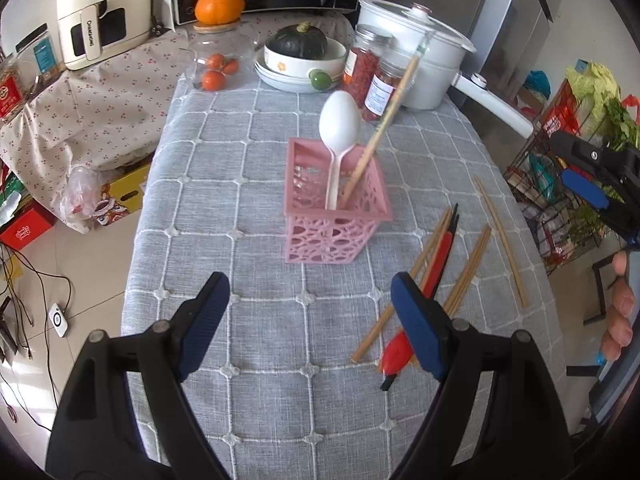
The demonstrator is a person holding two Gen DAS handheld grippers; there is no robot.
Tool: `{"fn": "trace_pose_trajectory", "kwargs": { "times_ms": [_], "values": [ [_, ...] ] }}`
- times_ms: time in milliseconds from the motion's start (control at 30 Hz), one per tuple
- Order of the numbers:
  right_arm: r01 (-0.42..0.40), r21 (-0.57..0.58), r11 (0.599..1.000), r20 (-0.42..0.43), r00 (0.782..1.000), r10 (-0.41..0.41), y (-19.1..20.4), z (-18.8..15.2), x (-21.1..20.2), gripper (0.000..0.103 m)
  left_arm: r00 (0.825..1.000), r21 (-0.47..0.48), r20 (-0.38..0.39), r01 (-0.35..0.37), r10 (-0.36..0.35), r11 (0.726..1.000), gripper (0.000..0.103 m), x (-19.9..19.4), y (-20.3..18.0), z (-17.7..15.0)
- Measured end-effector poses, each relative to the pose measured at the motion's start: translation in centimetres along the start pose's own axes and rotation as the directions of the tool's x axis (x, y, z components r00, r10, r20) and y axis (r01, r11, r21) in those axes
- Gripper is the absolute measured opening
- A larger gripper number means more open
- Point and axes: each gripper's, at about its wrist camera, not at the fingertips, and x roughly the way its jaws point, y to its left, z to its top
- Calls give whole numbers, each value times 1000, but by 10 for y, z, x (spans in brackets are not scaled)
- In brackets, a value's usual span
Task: Organize utensils
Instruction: 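Insert the wooden chopstick into the pink basket with the right tool and release, then reach the left tool to the red spoon and grasp its handle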
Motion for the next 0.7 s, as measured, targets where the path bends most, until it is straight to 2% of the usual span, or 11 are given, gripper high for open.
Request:
{"fn": "trace_pose_trajectory", "kwargs": {
  "times_ms": [133,367,533,700],
  "values": [
    [98,10,995,-90,991,-97,-24,-10,1,84,998,51,-61,19,-15,999,83,9,-13,-7],
    [221,0,975,-273,938,-213,-64,-29,17,86,988,130,-156,38,-18,991,83,29,-42,-17],
    [270,13,963,-322,913,-252,-90,-33,18,86,982,159,-188,65,-34,985,83,40,-68,-15],
    [322,8,947,-352,887,-299,-110,-34,20,86,976,185,-202,122,-84,975,82,56,-100,-6]
  ]
}}
